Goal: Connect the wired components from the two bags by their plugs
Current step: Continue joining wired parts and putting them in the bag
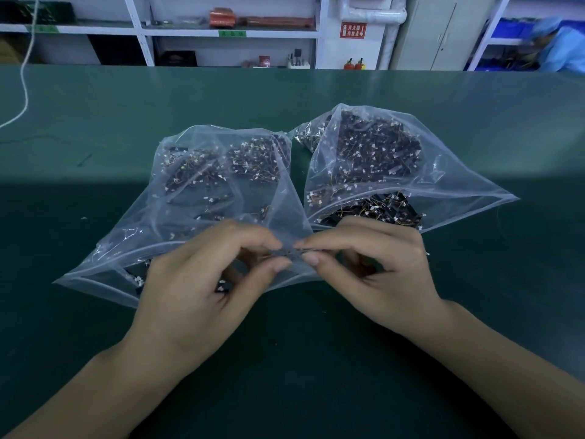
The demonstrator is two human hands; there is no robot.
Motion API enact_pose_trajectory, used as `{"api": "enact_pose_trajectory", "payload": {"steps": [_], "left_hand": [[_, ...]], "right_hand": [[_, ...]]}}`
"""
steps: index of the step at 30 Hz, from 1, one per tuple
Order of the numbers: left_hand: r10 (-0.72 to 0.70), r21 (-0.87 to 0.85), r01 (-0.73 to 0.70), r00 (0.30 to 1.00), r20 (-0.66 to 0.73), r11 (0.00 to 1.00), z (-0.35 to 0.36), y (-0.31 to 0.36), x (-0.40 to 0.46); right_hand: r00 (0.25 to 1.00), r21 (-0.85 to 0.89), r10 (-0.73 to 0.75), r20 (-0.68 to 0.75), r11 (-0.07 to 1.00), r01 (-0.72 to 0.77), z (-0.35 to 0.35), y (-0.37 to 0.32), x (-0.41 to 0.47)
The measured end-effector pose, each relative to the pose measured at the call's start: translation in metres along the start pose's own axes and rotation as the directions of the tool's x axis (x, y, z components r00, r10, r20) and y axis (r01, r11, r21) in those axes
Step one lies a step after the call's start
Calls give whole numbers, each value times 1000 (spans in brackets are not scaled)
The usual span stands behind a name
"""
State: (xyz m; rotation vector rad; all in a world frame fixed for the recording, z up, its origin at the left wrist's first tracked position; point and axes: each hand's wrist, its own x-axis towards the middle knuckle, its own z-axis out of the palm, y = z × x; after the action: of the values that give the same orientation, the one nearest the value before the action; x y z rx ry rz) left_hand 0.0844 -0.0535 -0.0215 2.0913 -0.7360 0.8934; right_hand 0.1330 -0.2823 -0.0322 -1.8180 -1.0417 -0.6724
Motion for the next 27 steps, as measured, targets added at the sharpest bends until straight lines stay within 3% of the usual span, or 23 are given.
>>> {"api": "enact_pose_trajectory", "payload": {"steps": [12, 27], "left_hand": [[-19, -20, 20, 1000, 20, 1000, -1, -2, 0], [-43, -2, 43, 998, 38, 999, -1, 0, 0]], "right_hand": [[997, 55, 63, -50, 997, -60, 4, 0, -1], [995, 43, 99, -13, 994, -99, 5, -1, -2]]}}
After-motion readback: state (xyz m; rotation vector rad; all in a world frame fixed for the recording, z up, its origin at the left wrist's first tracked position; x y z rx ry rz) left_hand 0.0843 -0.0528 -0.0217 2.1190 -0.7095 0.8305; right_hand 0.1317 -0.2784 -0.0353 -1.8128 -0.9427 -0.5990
